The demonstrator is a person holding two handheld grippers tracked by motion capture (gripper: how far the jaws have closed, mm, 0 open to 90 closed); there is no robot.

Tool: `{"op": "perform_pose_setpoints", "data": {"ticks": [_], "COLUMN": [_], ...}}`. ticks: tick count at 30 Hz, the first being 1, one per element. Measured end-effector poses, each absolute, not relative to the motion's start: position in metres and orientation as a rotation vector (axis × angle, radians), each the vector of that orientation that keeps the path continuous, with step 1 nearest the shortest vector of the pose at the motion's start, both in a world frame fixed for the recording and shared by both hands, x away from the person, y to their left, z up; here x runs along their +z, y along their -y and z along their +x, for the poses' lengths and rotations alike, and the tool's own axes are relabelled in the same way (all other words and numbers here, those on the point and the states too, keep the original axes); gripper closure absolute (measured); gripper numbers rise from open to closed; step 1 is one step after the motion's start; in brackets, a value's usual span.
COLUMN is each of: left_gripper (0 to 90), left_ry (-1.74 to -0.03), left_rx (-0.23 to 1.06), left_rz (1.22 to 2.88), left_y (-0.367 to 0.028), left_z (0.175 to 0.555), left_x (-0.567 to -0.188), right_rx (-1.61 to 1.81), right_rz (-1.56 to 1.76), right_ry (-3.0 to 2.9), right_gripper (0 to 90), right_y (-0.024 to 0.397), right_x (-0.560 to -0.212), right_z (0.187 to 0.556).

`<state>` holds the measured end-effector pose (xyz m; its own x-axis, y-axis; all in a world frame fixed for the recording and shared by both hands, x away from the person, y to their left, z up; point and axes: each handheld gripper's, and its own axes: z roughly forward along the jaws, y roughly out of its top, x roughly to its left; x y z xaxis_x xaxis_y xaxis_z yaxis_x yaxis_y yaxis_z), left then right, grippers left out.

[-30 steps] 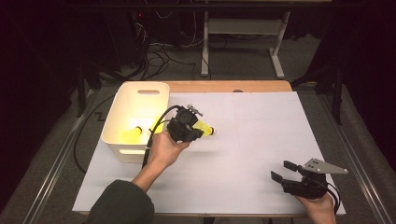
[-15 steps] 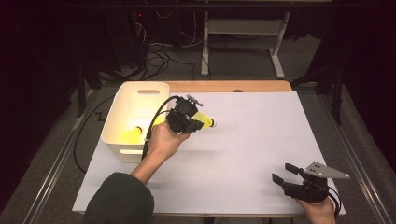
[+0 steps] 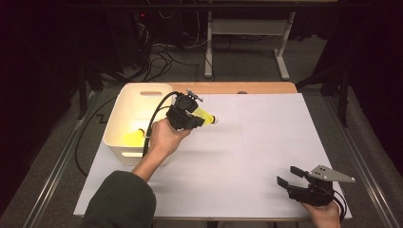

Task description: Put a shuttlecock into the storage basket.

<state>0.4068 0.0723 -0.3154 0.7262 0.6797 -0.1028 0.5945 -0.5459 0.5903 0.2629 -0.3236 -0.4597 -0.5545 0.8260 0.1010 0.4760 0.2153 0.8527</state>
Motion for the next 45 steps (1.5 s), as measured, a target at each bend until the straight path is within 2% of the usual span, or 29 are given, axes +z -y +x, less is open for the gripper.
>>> {"op": "perform_pose_setpoints", "data": {"ticks": [45], "left_gripper": [89.6], "left_ry": [-1.020], "left_rx": [0.193], "left_rz": [2.278], "left_y": [-0.104], "left_z": [0.416], "left_x": [-0.292], "right_rx": [1.269], "right_rz": [1.205], "right_ry": [-2.119], "right_gripper": [30.4], "right_y": [0.323], "right_x": [-0.460], "right_z": [0.262]}}
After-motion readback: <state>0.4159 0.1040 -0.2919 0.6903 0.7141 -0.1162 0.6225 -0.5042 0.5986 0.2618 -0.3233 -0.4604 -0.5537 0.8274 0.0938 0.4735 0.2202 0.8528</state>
